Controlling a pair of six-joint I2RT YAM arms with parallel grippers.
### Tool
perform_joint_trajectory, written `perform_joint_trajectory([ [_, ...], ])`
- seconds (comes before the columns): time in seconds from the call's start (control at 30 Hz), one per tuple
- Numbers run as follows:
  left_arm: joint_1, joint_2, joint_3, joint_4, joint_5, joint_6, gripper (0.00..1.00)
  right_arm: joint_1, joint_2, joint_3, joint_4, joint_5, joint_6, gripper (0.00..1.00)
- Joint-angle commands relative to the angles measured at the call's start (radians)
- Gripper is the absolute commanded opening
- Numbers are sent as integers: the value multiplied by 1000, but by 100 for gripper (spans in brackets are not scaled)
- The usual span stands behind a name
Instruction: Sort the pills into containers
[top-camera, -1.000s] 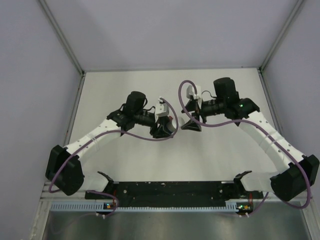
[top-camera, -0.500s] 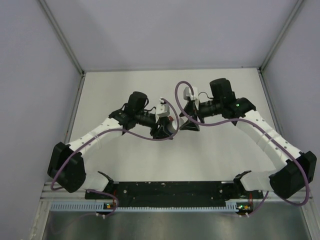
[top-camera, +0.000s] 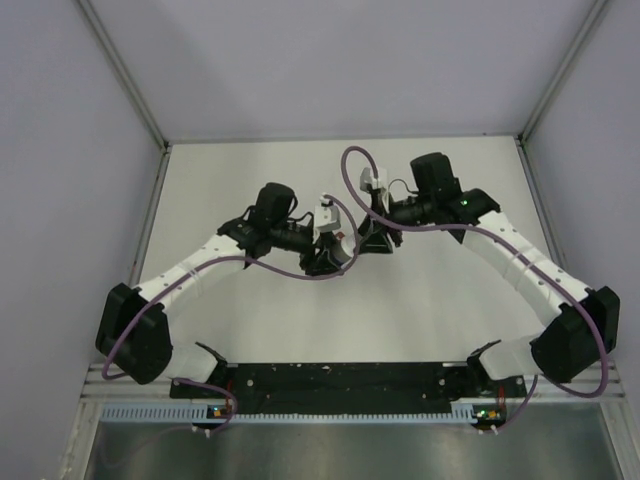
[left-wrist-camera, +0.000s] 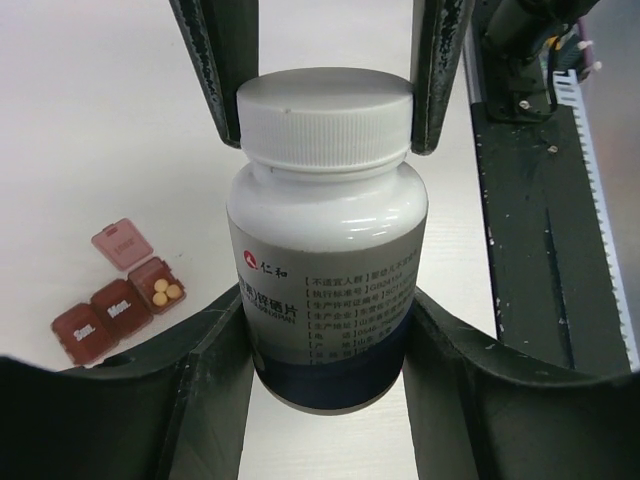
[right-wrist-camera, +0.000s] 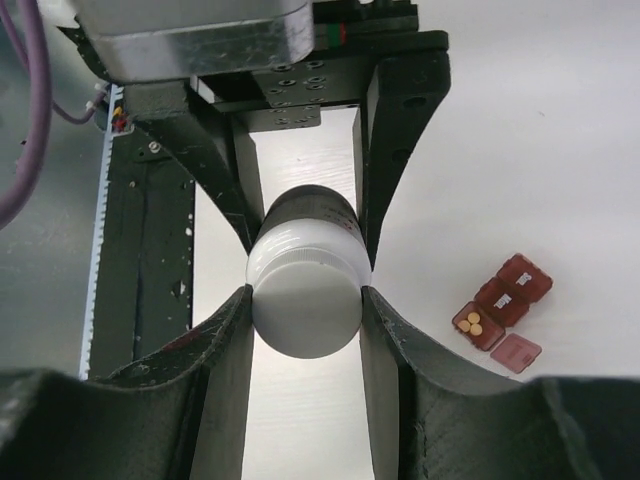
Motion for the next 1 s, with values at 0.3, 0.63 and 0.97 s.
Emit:
perform_joint_trajectory([
  [0.3, -23, -58, -41, 329, -499, -36, 0, -80, 261, 55, 183, 50, 469, 14],
  [0.63, -141, -7, -82, 437, -901, 35, 0, -126, 415, 66, 252, -7, 655, 22],
  [0.97, -147, -15, -101, 428, -843, 2, 0, -140, 325, 59, 249, -50, 560, 73],
])
